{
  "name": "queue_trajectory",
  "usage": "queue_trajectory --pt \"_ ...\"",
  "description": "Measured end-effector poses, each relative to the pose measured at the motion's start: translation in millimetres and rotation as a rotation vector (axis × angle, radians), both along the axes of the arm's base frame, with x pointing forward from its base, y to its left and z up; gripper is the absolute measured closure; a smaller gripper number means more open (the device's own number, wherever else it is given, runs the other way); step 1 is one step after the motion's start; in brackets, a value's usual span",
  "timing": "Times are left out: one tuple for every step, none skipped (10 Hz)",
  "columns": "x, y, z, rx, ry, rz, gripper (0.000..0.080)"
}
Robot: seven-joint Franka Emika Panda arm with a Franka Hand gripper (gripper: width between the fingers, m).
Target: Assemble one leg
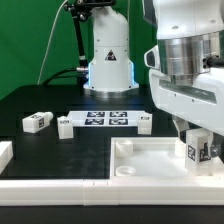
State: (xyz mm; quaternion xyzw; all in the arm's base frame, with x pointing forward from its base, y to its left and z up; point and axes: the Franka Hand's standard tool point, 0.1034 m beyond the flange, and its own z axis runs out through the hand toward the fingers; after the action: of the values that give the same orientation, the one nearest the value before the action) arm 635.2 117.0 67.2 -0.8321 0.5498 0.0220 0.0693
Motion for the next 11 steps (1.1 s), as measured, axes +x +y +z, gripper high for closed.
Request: queue_trajectory --pt "-0.2 0.3 -0.1 -0.001 -0.001 0.013 0.0204" --pt "-0.7 0.2 -0.7 -0.006 -0.009 0.099 0.0161" --pt "-1.5 0.5 -2.2 -0.011 -0.021 0.216 0.0152" --pt "-2.0 1.9 -2.0 -0.034 -0.032 0.347 0.0152" --pt "-2.3 5.9 -0.1 -0.067 -0.035 0.496 0.015" --pt "-2.7 10.9 0.4 -0.1 -0.041 0.599 0.015" --pt "-2.2 13.3 0.0 -0.112 -0.063 0.744 0.015" --pt "-2.1 11.7 -0.7 -0.115 -0.075 0.873 0.015" --pt "-1.8 10.6 -0.5 -0.118 -0.084 0.979 0.015" --pt "-1.6 9.3 -0.7 -0.12 -0.094 1.088 0.015" --pt "-1.2 6.3 -0.7 -0.121 -0.102 1.175 0.015"
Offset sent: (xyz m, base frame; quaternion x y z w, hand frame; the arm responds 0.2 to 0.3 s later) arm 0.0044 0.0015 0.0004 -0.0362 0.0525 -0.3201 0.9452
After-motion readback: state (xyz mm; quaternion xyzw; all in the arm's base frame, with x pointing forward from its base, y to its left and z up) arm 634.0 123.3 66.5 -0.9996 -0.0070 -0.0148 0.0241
